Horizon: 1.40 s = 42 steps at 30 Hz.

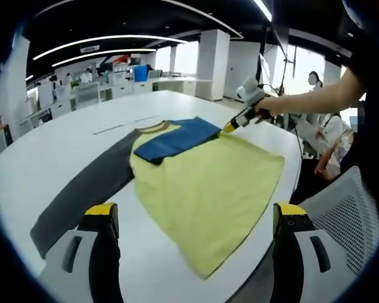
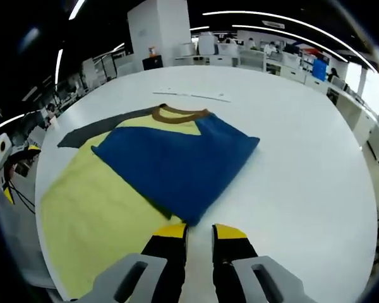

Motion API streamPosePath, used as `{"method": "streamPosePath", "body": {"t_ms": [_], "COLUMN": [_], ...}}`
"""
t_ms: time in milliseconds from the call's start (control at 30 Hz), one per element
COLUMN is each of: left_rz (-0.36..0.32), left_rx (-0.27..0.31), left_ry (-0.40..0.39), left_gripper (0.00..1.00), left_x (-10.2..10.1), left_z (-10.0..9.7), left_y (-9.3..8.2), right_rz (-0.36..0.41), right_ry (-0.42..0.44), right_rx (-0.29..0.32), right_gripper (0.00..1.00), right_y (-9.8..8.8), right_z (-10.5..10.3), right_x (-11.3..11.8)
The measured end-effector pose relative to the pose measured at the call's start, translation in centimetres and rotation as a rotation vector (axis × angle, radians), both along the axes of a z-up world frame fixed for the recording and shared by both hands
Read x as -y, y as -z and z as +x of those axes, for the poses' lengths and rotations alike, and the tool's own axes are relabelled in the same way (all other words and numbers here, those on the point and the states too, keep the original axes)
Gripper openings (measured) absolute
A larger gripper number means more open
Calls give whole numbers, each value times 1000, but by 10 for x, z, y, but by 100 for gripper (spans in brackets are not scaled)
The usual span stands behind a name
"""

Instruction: Fold the garment on the visible template until the final outline fits inside the template.

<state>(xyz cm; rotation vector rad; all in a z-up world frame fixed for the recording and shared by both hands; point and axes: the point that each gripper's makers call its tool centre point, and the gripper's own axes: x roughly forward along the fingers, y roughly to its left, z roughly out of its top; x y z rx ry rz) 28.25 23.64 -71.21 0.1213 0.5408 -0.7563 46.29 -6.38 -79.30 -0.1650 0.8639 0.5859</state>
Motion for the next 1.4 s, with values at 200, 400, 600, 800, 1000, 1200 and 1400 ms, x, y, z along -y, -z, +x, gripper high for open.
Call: {"method": "streamPosePath", "body": {"t_ms": [200, 400, 600, 800, 1000, 1200, 1400], "left_rz": [3, 5, 9, 12, 16, 20, 23], "left_rx": [-4, -4, -5, -7, -10, -10, -11], "left_ry": [-7, -6, -8, -10, -12, -10, -8], "left_gripper": [99, 99, 99, 99, 99, 99, 99], "left_x": [-3, -4, -9, -11, -12, -10, -10], "left_z": [0, -1, 0, 0, 0, 0, -1], "left_y": [2, 3, 7, 10, 11, 11, 11], "right_rz": [-1, -4, -40, -75, -91, -109, -136], "right_ry": [-6, 1, -22, -9, 4, 3, -14], "right_rx": [5, -1, 13, 20, 28, 27, 26], "right_gripper": [6, 1, 0, 0, 0, 0, 0], "right_y": [3, 7, 7, 4, 1, 3, 5], "right_z": [3, 3, 3, 6, 8, 8, 5], "right_x": [-5, -7, -6, 7, 16, 17, 17]}}
